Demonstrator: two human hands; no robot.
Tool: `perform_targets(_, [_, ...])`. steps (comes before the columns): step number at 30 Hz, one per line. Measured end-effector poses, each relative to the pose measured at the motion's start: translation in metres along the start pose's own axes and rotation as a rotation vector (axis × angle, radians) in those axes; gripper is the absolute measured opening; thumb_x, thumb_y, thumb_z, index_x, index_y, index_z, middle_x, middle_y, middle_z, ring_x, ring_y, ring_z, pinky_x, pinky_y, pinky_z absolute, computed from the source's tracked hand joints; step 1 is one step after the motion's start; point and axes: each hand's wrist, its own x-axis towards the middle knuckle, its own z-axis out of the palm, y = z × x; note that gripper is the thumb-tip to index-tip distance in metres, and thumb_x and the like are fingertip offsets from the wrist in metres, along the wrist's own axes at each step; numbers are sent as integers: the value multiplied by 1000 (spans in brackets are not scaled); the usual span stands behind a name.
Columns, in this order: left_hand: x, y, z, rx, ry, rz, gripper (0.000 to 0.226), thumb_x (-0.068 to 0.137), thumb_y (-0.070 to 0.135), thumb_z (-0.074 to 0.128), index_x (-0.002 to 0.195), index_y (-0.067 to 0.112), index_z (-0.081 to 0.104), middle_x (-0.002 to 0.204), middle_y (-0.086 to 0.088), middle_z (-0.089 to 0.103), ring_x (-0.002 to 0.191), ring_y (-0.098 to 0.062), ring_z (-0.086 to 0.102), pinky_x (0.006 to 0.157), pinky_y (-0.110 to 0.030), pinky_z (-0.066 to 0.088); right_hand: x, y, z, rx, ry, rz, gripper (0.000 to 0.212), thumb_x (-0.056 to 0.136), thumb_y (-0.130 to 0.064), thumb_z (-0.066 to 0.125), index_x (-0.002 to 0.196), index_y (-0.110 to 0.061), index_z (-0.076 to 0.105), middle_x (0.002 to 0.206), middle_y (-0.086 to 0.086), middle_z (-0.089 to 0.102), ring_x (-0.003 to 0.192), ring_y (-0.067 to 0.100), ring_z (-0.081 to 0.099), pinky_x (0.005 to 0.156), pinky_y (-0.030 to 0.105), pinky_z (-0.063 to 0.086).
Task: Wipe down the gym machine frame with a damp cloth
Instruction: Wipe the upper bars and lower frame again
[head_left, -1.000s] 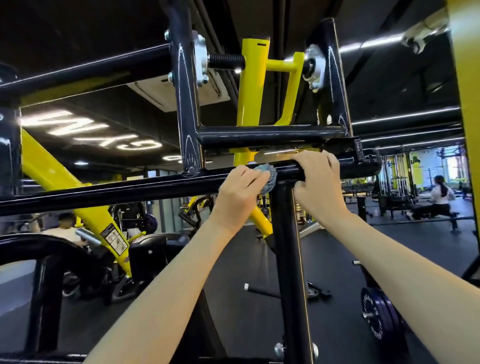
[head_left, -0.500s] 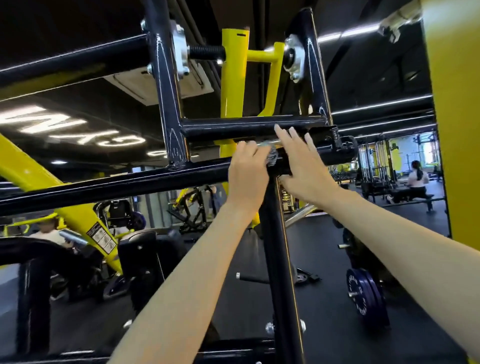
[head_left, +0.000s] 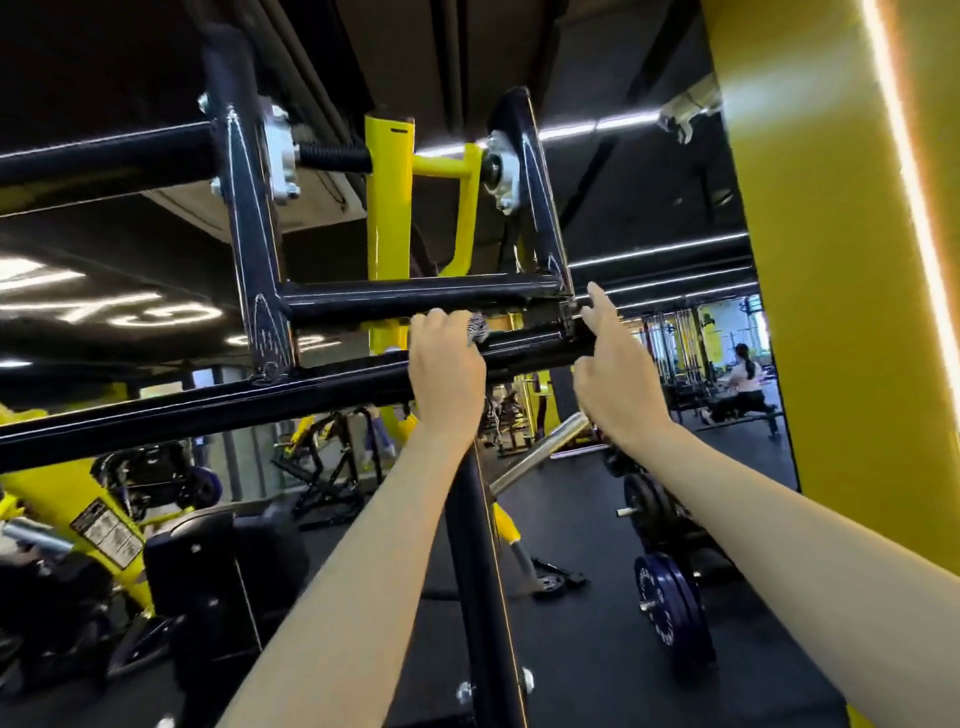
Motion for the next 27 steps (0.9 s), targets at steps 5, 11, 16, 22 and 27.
perform_targets(5, [7,70,35,-42,-66,5,24,92,-1,44,103,5,65,100,-9,60,98,-24,47,70,-25,29,8,2,-5,-95,42,-18,63,91,2,49,149,-13,28,129,13,55,110,24,57,78,24,46])
perform_targets(11, [17,2,9,68,-26,-35,22,94,3,46,107,6,64,102,-9,61,95,-21,48,77,-25,35,2,3,-7,-245,28,-96,53,91,2,50,142,-6,40,121,10,57,110,26,55,91,32,46])
perform_targets(16, [30,34,21,45,-118,-119,13,91,6,55,92,8,68,87,-2,63,83,-17,54,67,-29,43,2,7,-3,-209,27,-82,56,88,8,50,141,-3,40,131,13,56,122,31,51,101,41,47])
perform_targets(22, [22,71,29,-119,-128,-80,22,88,-1,53,100,8,70,87,-5,61,85,-20,52,66,-22,33,6,4,13,-268,258,-119,32,79,10,60,112,7,60,95,20,67,94,40,62,83,52,55])
perform_targets(27, [-20,2,16,-49,132,306,31,82,0,47,104,0,68,78,-9,61,76,-23,51,68,-30,44,-2,6,23,-286,254,-143,39,80,10,55,119,8,55,112,22,63,115,44,55,104,54,43])
